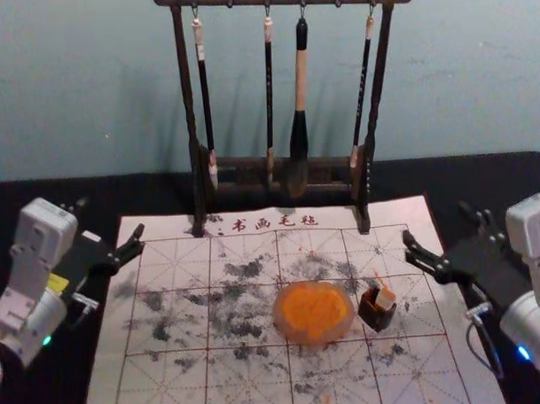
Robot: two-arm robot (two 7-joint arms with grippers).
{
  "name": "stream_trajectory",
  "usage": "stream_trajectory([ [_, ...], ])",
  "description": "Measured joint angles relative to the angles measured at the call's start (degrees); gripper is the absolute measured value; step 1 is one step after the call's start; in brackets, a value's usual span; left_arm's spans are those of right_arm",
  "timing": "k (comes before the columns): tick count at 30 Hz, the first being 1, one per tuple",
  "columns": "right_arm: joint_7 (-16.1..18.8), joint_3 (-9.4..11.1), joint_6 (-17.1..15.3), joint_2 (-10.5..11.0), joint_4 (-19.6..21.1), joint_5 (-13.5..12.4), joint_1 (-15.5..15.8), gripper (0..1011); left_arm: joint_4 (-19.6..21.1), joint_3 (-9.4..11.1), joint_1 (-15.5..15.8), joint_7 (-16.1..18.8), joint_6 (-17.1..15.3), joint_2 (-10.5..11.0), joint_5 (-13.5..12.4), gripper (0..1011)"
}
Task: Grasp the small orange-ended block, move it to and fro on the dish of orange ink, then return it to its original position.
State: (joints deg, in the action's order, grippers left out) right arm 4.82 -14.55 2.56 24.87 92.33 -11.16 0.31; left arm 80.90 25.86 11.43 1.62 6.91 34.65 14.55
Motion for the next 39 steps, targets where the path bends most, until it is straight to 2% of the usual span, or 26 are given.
stream_trajectory([
  [6, -5.50, 0.67, 1.66, -2.49, -3.58, 4.54, 1.76, 1002, 0.00, 0.00, 0.00, 0.00, 0.00, 0.00, 0.00, 1001],
  [10, -7.32, 1.23, 1.68, -3.91, -5.65, 6.12, 2.16, 1002, 0.00, 0.00, 0.00, 0.00, 0.00, 0.00, 0.00, 1001],
  [15, -7.75, 1.67, 1.06, -4.86, -7.07, 6.55, 1.98, 1002, -0.01, 0.00, 0.00, 0.00, 0.00, 0.00, 0.00, 1001],
  [39, -7.68, 1.47, 1.22, -4.50, -6.52, 6.51, 2.06, 1002, 0.00, 0.00, 0.00, 0.00, 0.00, 0.00, 0.00, 1001],
])
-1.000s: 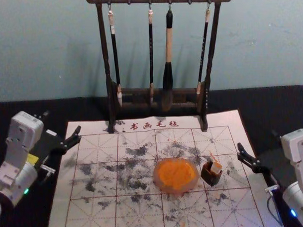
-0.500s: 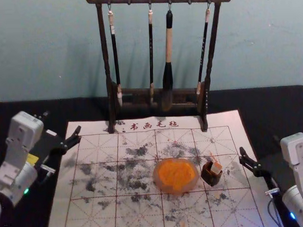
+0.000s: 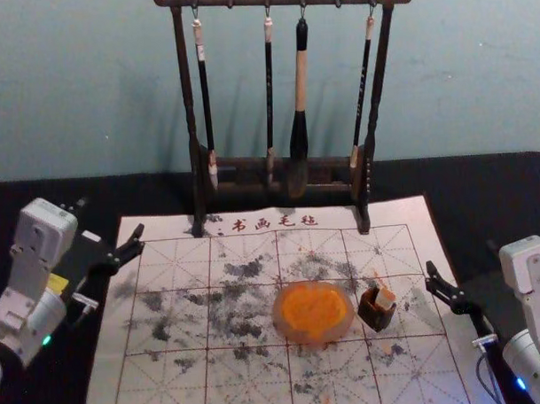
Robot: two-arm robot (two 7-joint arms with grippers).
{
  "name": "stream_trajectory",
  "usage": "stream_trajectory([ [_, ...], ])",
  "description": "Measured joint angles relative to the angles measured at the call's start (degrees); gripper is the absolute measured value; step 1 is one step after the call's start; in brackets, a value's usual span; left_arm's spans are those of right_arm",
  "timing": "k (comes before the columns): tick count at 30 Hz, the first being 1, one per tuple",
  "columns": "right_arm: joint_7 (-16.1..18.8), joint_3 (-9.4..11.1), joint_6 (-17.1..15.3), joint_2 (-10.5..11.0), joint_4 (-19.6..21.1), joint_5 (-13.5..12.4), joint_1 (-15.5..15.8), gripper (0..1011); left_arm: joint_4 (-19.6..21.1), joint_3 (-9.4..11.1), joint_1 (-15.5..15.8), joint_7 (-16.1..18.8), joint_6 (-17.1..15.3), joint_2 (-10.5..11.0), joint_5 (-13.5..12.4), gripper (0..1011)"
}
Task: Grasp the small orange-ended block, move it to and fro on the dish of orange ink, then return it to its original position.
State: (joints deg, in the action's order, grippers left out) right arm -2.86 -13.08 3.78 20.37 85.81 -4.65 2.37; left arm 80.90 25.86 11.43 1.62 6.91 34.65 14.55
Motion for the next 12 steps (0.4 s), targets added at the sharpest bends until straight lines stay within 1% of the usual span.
stream_trajectory([
  [12, 0.05, -0.04, 0.05, 0.05, 0.07, -0.03, 0.00, 1002, 0.00, 0.00, 0.00, 0.00, 0.00, 0.00, 0.00, 1001],
])
